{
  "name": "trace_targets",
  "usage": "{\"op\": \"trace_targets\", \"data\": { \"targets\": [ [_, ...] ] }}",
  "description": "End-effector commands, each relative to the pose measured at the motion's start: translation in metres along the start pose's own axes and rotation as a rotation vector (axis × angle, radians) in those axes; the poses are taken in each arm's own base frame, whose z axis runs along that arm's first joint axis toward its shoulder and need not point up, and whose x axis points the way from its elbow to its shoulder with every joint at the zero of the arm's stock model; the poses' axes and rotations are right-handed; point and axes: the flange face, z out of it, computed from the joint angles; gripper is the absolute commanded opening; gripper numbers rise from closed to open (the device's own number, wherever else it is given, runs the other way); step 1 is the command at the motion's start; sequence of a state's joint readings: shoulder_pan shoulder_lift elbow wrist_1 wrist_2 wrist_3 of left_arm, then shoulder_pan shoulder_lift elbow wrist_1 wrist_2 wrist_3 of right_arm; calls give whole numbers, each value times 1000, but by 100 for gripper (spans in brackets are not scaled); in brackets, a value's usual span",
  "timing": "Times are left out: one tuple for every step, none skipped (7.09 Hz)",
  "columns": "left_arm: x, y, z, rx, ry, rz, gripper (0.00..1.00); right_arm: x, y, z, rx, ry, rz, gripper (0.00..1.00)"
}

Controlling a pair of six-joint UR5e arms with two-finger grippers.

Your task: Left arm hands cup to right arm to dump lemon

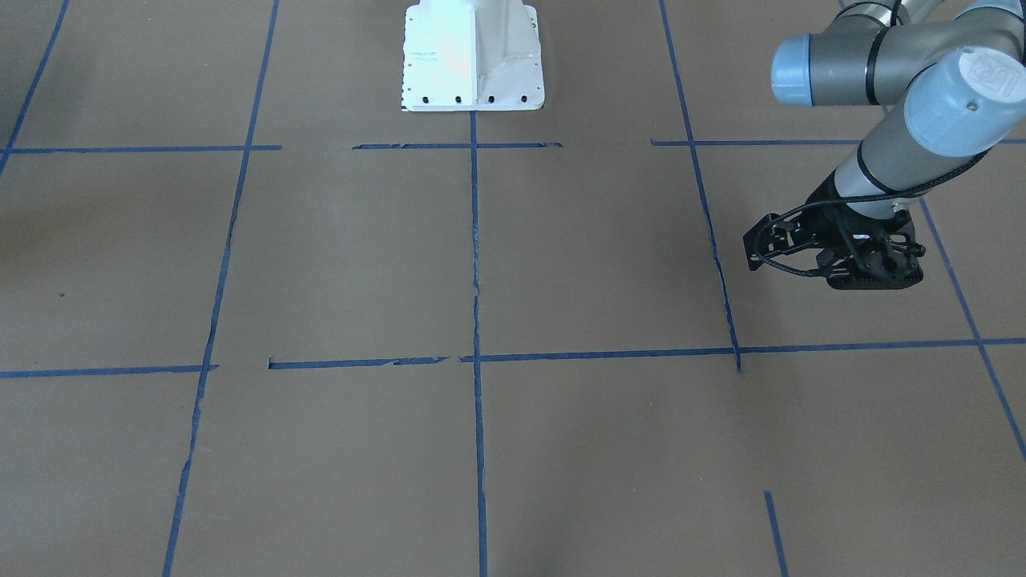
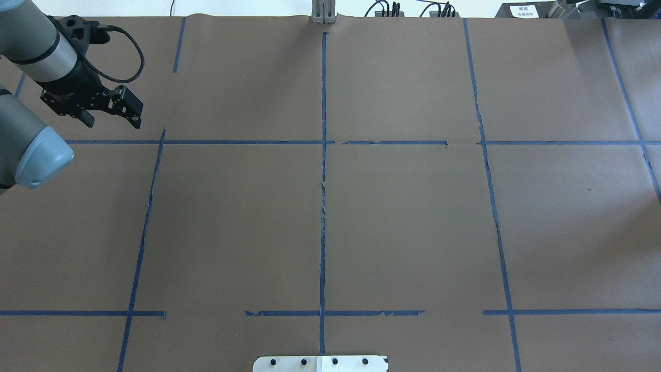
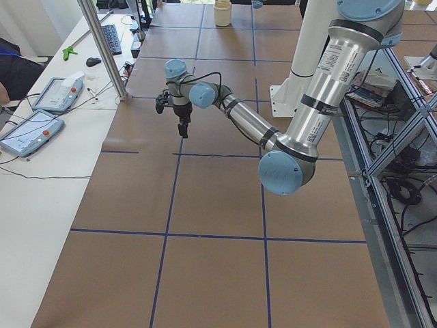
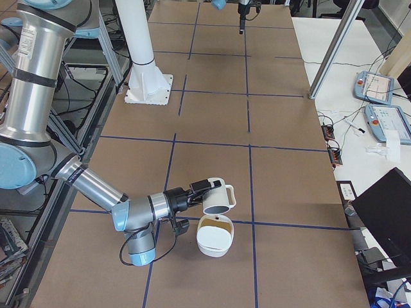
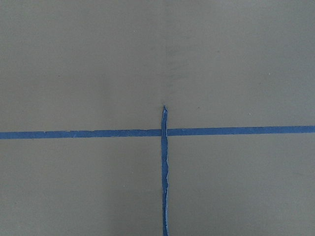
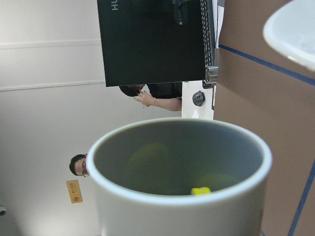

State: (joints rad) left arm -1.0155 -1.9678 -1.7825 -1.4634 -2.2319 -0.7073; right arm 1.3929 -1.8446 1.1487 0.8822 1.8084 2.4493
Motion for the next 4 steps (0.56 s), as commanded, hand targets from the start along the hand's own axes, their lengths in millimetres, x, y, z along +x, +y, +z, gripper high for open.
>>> {"op": "trace_targets", "data": {
  "targets": [
    [0,0,0,0,0,0,100,-6,-1,-1,2,-63,173,20],
    [0,0,0,0,0,0,100,-7,-1,1,0,-68,208,20],
    [0,0,0,0,0,0,100,-9,0,5,-11,-77,284,20],
    [1,0,-1,1,1,1,100,-16,0,11,-13,-116,391,20]
  ]
}}
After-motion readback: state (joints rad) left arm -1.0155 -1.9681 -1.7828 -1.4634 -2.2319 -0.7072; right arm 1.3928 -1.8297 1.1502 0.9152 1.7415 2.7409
